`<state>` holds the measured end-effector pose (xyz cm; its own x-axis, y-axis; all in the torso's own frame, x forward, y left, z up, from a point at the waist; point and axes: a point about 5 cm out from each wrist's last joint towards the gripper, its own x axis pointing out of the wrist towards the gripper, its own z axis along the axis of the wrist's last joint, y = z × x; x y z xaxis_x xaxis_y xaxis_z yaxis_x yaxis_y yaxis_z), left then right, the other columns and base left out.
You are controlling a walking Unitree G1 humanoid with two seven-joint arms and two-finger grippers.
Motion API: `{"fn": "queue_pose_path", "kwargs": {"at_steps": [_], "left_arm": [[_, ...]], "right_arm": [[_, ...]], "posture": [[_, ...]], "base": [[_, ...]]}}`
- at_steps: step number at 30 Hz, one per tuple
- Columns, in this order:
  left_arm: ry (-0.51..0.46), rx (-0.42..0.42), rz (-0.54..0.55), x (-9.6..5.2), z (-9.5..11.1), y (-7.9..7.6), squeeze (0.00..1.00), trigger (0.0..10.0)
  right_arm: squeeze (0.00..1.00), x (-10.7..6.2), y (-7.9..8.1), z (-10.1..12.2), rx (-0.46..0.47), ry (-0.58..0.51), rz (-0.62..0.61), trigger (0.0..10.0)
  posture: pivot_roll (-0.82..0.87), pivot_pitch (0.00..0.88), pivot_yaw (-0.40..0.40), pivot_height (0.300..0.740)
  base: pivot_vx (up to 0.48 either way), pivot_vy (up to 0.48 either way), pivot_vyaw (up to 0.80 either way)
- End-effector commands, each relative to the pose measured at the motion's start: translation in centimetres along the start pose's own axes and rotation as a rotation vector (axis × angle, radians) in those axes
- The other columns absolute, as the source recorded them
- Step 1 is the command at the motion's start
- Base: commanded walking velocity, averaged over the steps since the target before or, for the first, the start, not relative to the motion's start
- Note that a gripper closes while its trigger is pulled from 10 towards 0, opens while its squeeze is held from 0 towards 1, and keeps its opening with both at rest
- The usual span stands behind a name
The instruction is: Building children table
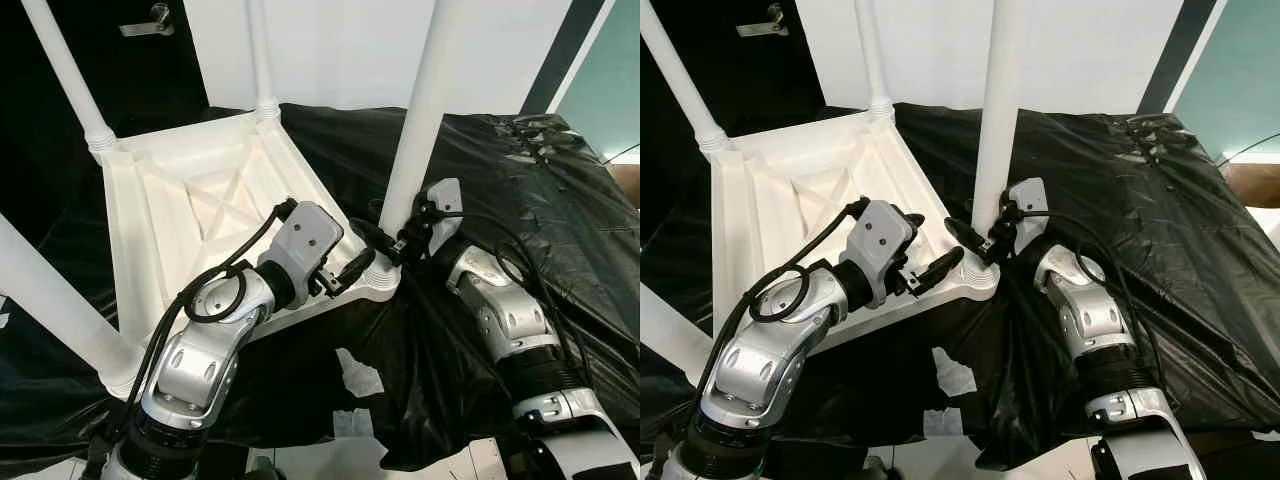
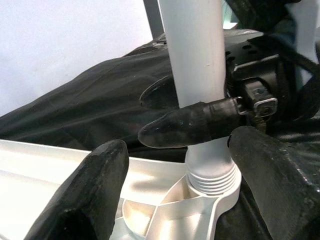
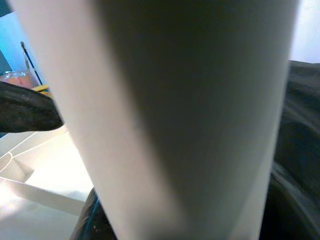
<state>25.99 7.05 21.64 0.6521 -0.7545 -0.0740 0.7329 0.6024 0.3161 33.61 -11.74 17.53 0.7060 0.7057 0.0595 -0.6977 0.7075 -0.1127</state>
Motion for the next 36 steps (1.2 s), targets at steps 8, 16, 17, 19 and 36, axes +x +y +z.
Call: {"fn": "queue_pose_path", "kwargs": {"at_steps": [8, 16, 17, 19, 36], "left_arm": [[0.035, -0.020, 0.036, -0.1, -1.0, -0.4, 0.00, 10.0], [0.050, -0.029, 0.055, -0.3, -1.3, -0.4, 0.00, 10.0], [0.050, -0.029, 0.055, -0.3, -1.3, -0.4, 0.00, 10.0], [0.049, -0.033, 0.058, -0.3, -1.3, -0.4, 0.00, 10.0], [0.058, -0.019, 0.087, -0.2, -1.4, -0.2, 0.00, 10.0]], "right_arm": [[0.00, -1.2, 0.0, -4.4, 0.056, 0.185, -0.224, 10.0], [0.00, -0.5, 2.0, -2.9, 0.091, 0.101, -0.538, 10.0], [0.00, -0.5, 2.0, -2.9, 0.091, 0.101, -0.538, 10.0], [0.00, 0.1, 2.9, -2.7, 0.137, 0.076, -0.507, 10.0], [1.00, -0.6, 1.3, -0.6, 0.119, -0.048, -0.411, 10.0]], "posture": [[0.15, 0.067, -0.018, 0.740], [0.16, 0.067, -0.019, 0.740], [0.16, 0.067, -0.019, 0.740], [0.16, 0.067, -0.019, 0.740], [0.14, 0.057, -0.019, 0.740]], "base": [[0.000, 0.000, 0.00], [0.000, 0.000, 0.00], [0.000, 0.000, 0.00], [0.000, 0.000, 0.00], [0.000, 0.000, 0.00]]}}
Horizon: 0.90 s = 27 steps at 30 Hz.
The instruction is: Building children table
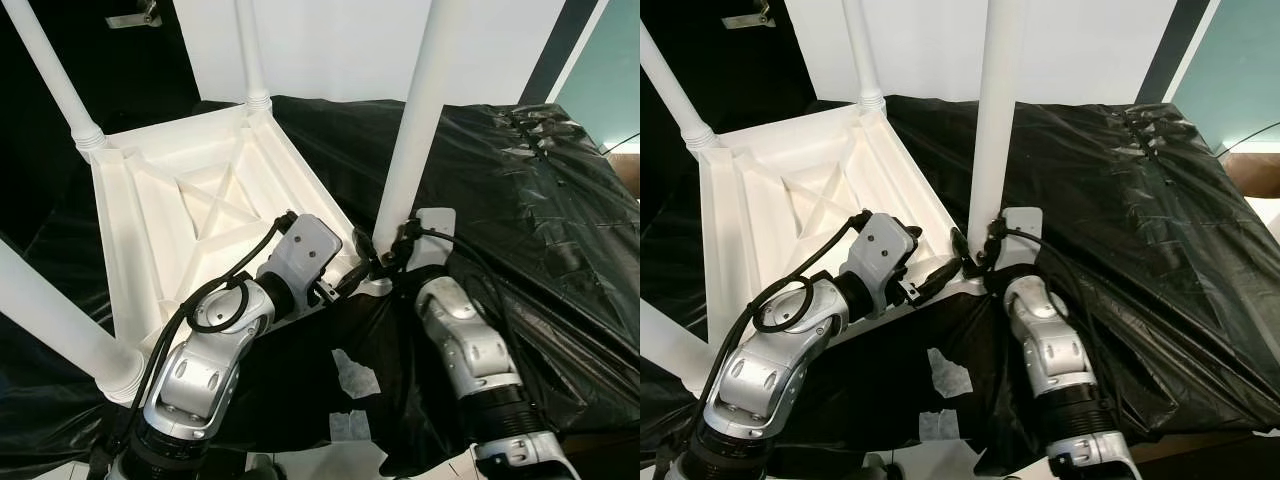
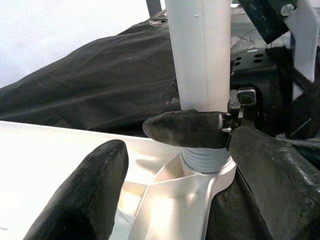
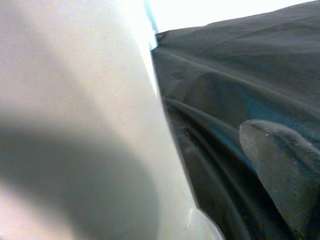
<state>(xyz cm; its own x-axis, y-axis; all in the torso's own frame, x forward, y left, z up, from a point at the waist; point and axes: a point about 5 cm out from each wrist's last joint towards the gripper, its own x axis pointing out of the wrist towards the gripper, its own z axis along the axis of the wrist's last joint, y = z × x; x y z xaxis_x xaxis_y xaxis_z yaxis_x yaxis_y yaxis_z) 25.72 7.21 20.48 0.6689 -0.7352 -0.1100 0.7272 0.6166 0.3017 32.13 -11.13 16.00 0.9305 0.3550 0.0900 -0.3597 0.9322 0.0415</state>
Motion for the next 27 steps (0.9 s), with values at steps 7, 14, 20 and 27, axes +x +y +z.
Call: {"fn": "queue_pose_path", "kwargs": {"at_steps": [7, 14, 20, 27], "left_arm": [[0.019, 0.004, 0.082, 0.1, -0.5, 0.2, 0.00, 10.0], [0.032, 0.007, 0.099, 0.0, -0.9, 0.2, 0.00, 10.0], [0.079, 0.026, 0.132, 0.2, -2.0, 0.3, 0.00, 10.0], [0.126, 0.035, 0.210, 0.4, -3.3, 0.7, 0.00, 10.0]], "right_arm": [[0.00, 0.5, -1.6, 1.2, -0.015, -0.024, 0.217, 10.0], [0.00, 1.2, -2.0, 1.4, -0.046, -0.013, 0.388, 10.0], [0.00, 1.3, -1.9, 0.9, -0.063, 0.030, 0.507, 8.7], [0.00, 1.3, -2.3, 0.1, -0.081, 0.096, 0.594, 0.1]], "posture": [[0.14, 0.058, -0.025, 0.740], [0.14, 0.052, -0.023, 0.740], [0.15, 0.046, -0.019, 0.740], [0.15, 0.045, -0.019, 0.740]], "base": [[0.000, 0.000, 0.00], [0.000, 0.000, 0.00], [0.000, 0.000, 0.00], [0.000, 0.000, 0.00]]}}
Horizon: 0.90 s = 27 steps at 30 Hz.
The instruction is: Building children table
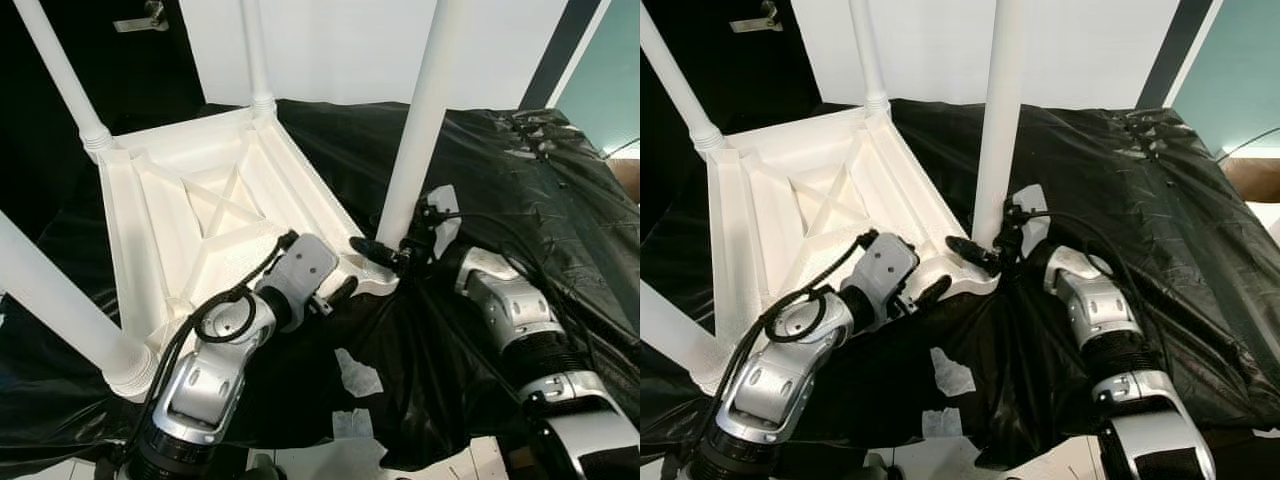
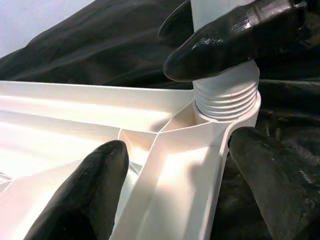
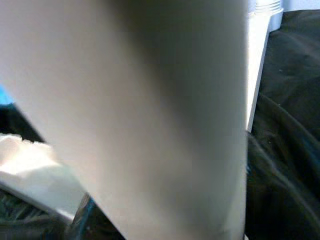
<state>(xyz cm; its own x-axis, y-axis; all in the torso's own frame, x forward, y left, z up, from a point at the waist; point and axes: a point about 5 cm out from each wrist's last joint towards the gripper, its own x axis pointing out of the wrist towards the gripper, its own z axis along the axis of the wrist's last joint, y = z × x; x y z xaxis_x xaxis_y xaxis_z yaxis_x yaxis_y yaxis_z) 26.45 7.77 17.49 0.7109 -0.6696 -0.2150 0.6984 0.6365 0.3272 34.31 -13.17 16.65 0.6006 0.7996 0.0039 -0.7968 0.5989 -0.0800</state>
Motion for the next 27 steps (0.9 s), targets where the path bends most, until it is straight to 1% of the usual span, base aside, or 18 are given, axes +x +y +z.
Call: {"fn": "queue_pose_path", "kwargs": {"at_steps": [1, 3, 5, 8, 9, 10, 11, 12, 13, 14, 15, 18, 19, 22, 23, 26, 27], "left_arm": [[0.006, -0.002, 0.187, 0.0, -0.2, 0.9, 0.00, 10.0], [0.006, -0.002, 0.187, 0.0, -0.2, 0.9, 0.00, 10.0], [0.017, 0.002, 0.202, 0.0, -0.5, 0.9, 0.00, 10.0], [0.017, 0.002, 0.202, 0.0, -0.5, 0.9, 0.00, 10.0], [0.018, 0.003, 0.209, 0.0, -0.5, 0.9, 0.00, 10.0], [0.015, 0.004, 0.215, -0.1, -0.6, 0.8, 0.00, 10.0], [0.012, 0.005, 0.219, -0.1, -0.6, 0.8, 0.00, 10.0], [0.012, 0.005, 0.219, -0.1, -0.6, 0.8, 0.00, 10.0], [0.009, 0.010, 0.222, 0.0, -0.6, 0.8, 0.00, 10.0], [0.009, 0.012, 0.223, 0.0, -0.7, 0.8, 0.00, 10.0], [0.009, 0.012, 0.223, 0.0, -0.7, 0.8, 0.00, 10.0], [0.012, 0.026, 0.232, 0.0, -1.0, 0.8, 0.00, 10.0], [0.012, 0.026, 0.232, 0.0, -1.0, 0.8, 0.00, 10.0], [0.006, 0.034, 0.233, 0.0, -1.0, 0.7, 0.00, 10.0], [0.006, 0.034, 0.233, 0.0, -1.0, 0.7, 0.00, 10.0], [0.010, 0.029, 0.238, -0.1, -1.0, 0.7, 0.00, 10.0], [0.010, 0.029, 0.238, -0.1, -1.0, 0.7, 0.00, 10.0]], "right_arm": [[0.00, 0.1, 0.1, -0.7, 0.013, 0.032, 0.035, 0.0], [0.00, 0.1, 0.1, -0.7, 0.013, 0.032, 0.035, 0.0], [0.00, 0.1, -0.5, -1.1, 0.024, 0.065, -0.021, 0.0], [0.00, 0.1, -0.5, -1.1, 0.024, 0.065, -0.021, 0.0], [0.00, 0.3, -0.7, -1.2, 0.021, 0.079, -0.080, 0.0], [0.00, 0.6, -0.6, -1.3, 0.023, 0.078, -0.142, 4.0], [0.00, 0.8, -0.5, -1.3, 0.024, 0.075, -0.179, 4.0], [0.00, 0.8, -0.5, -1.3, 0.024, 0.075, -0.179, 4.0], [0.00, 1.1, -0.3, -1.4, 0.033, 0.072, -0.216, 10.0], [0.00, 1.4, 0.0, -1.5, 0.051, 0.072, -0.250, 10.0], [0.00, 1.4, 0.0, -1.5, 0.051, 0.072, -0.250, 10.0], [0.00, 2.0, 0.9, -2.0, 0.088, 0.078, -0.340, 10.0], [0.00, 2.0, 0.9, -2.0, 0.088, 0.078, -0.340, 10.0], [0.00, 2.7, 1.8, -2.1, 0.117, 0.067, -0.442, 10.0], [0.00, 2.7, 1.8, -2.1, 0.117, 0.067, -0.442, 10.0], [0.00, 3.1, 2.6, -2.1, 0.147, 0.042, -0.558, 10.0], [0.00, 3.1, 2.6, -2.1, 0.147, 0.042, -0.558, 10.0]], "posture": [[0.15, 0.045, -0.020, 0.740], [0.15, 0.045, -0.020, 0.740], [0.15, 0.048, -0.022, 0.740], [0.15, 0.048, -0.022, 0.740], [0.16, 0.049, -0.023, 0.740], [0.16, 0.051, -0.023, 0.740], [0.16, 0.051, -0.023, 0.740], [0.16, 0.051, -0.023, 0.740], [0.15, 0.054, -0.022, 0.740], [0.15, 0.056, -0.022, 0.740], [0.15, 0.056, -0.022, 0.740], [0.15, 0.059, -0.021, 0.740], [0.15, 0.059, -0.021, 0.740], [0.15, 0.057, -0.023, 0.740], [0.15, 0.057, -0.023, 0.740], [0.16, 0.053, -0.025, 0.740], [0.16, 0.053, -0.025, 0.740]], "base": [[0.000, 0.000, 0.00], [0.000, 0.000, 0.00], [0.000, 0.000, 0.00], [0.000, 0.000, 0.00], [0.000, 0.000, 0.00], [0.000, 0.000, 0.00], [0.000, 0.000, 0.00], [0.000, 0.000, 0.00], [0.000, 0.000, 0.00], [0.000, 0.000, 0.00], [0.000, 0.000, 0.00], [0.000, 0.000, 0.00], [0.000, 0.000, 0.00], [0.000, 0.000, 0.00], [0.000, 0.000, 0.00], [0.000, 0.000, 0.00], [0.000, 0.000, 0.00]]}}
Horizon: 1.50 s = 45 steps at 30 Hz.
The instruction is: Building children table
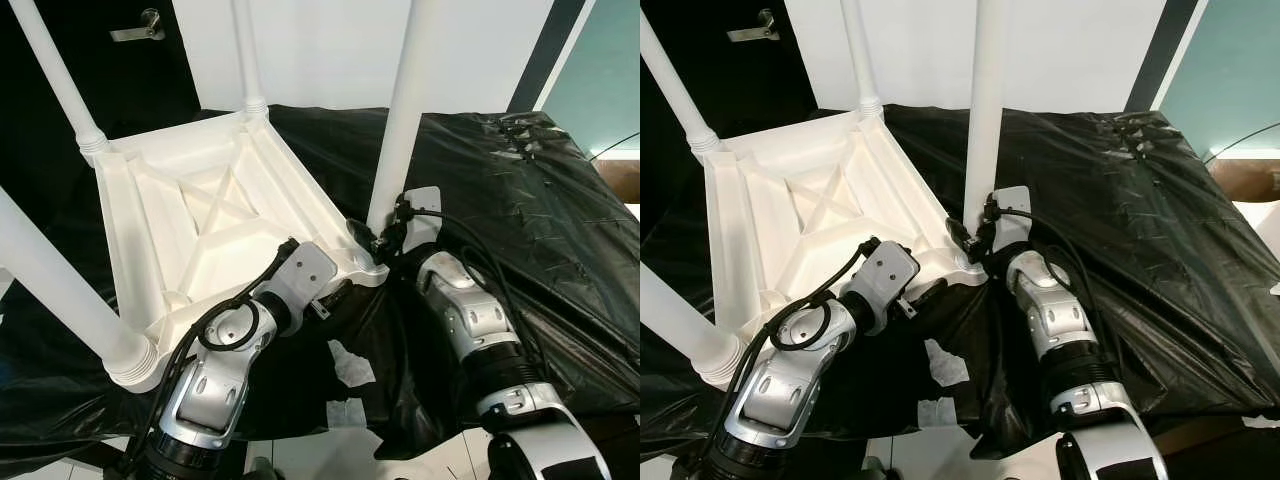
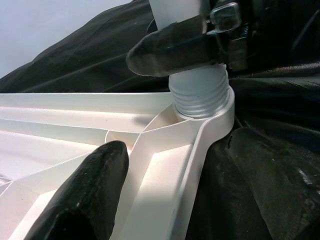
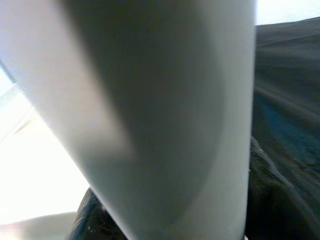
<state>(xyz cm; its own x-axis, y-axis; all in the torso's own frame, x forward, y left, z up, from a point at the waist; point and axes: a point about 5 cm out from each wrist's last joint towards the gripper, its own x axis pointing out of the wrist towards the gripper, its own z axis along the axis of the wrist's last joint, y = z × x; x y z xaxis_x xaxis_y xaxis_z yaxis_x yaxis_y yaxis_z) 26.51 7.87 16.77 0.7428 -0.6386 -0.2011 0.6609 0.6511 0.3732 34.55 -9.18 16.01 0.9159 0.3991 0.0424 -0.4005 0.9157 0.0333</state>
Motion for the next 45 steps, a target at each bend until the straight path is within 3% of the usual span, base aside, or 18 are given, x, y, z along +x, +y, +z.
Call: {"fn": "queue_pose_path", "kwargs": {"at_steps": [1, 4, 16, 17, 24, 25, 29, 30, 36, 40, 45], "left_arm": [[0.012, -0.012, 0.193, -0.1, -0.4, 0.9, 0.00, 10.0], [0.007, -0.009, 0.196, -0.3, -0.4, 1.0, 0.00, 10.0], [0.004, -0.026, 0.186, -0.1, -0.4, 1.0, 0.00, 10.0], [0.000, -0.035, 0.177, 0.1, -0.3, 0.8, 0.00, 10.0], [-0.016, -0.033, 0.152, 0.4, -0.2, -0.1, 0.00, 10.0], [-0.018, -0.028, 0.151, 0.4, -0.2, -0.2, 0.00, 10.0], [-0.019, -0.025, 0.151, 0.4, -0.2, -0.3, 0.00, 10.0], [-0.017, -0.023, 0.150, 0.4, -0.3, -0.3, 0.00, 10.0], [-0.010, -0.032, 0.136, 0.4, -0.5, -0.6, 0.00, 10.0], [-0.010, -0.032, 0.136, 0.4, -0.5, -0.6, 0.00, 10.0], [-0.009, -0.092, 0.087, 0.6, -1.1, -1.5, 0.00, 10.0]], "right_arm": [[0.00, -0.3, 0.3, -1.7, 0.043, 0.072, -0.065, 10.0], [0.00, -0.4, 1.9, -1.8, 0.100, 0.057, -0.062, 10.0], [0.00, -0.6, 1.3, -1.0, 0.074, 0.024, -0.065, 10.0], [1.00, -0.7, 1.1, -0.8, 0.068, 0.013, -0.038, 10.0], [1.00, -1.5, -0.6, -0.3, 0.002, -0.024, 0.096, 10.0], [0.78, -1.7, -1.1, -0.4, -0.023, -0.022, 0.144, 10.0], [0.78, -1.9, -1.4, -0.4, -0.039, -0.020, 0.176, 10.0], [0.00, -2.0, -1.8, -0.5, -0.052, -0.014, 0.196, 10.0], [0.00, -2.1, -3.6, -0.7, -0.114, 0.021, 0.341, 10.0], [0.00, -2.1, -3.6, -0.7, -0.114, 0.021, 0.341, 10.0], [0.00, -1.2, -3.8, -0.8, -0.182, 0.053, 0.447, 10.0]], "posture": [[0.16, 0.052, -0.025, 0.740], [0.16, 0.047, -0.019, 0.740], [0.15, 0.039, -0.009, 0.740], [0.15, 0.038, -0.006, 0.740], [0.15, 0.032, -0.010, 0.740], [0.15, 0.032, -0.010, 0.740], [0.15, 0.032, -0.010, 0.740], [0.14, 0.032, -0.014, 0.740], [0.15, 0.030, -0.016, 0.740], [0.15, 0.030, -0.016, 0.740], [0.14, 0.021, -0.015, 0.740]], "base": [[0.000, 0.000, 0.00], [0.000, 0.000, 0.00], [0.000, 0.000, 0.00], [0.000, 0.000, 0.00], [0.000, 0.000, 0.00], [0.000, 0.000, 0.00], [0.000, 0.000, 0.00], [0.000, 0.000, 0.00], [0.000, 0.000, 0.00], [0.000, 0.000, 0.00], [0.000, 0.000, 0.00]]}}
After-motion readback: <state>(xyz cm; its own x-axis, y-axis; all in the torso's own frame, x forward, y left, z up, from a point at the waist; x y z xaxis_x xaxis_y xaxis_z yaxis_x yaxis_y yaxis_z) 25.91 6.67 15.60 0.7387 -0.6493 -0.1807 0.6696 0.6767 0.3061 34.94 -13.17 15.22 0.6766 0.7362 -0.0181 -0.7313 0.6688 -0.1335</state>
